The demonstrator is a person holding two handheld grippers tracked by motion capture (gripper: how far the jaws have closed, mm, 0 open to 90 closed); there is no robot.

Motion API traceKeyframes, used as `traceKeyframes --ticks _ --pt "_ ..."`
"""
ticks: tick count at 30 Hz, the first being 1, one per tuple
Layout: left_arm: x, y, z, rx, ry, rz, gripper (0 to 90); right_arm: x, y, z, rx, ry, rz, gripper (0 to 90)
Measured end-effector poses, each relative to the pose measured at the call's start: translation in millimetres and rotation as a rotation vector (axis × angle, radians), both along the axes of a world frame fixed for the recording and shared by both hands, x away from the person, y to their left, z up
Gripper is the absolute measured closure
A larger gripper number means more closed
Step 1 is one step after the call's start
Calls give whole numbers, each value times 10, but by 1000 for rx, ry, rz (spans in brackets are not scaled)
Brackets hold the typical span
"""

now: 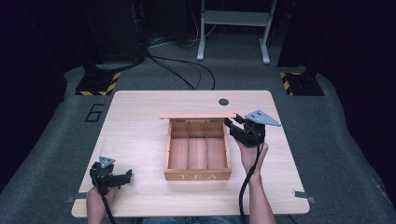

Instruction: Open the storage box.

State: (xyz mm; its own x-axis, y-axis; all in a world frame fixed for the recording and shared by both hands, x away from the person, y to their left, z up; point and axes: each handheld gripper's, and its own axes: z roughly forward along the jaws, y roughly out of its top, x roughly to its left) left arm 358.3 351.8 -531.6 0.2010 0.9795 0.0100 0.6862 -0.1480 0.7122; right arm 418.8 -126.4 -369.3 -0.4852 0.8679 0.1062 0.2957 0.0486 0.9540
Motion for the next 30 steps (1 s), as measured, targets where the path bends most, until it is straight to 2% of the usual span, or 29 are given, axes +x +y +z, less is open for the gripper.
traceKeyframes --ticks 5,13,17,30 --pt "0 0 1 -1 1 0 3 -45 -2 -32 -17 -6 4 583" --pt "1 -1 2 -5 3 1 3 -101 -25 -119 17 10 21 556" --pt "1 -1 2 -5 2 1 4 -135 -30 -156 8 18 30 542" --pt "4 2 3 -2 1 -3 4 -217 -56 -390 20 72 46 400"
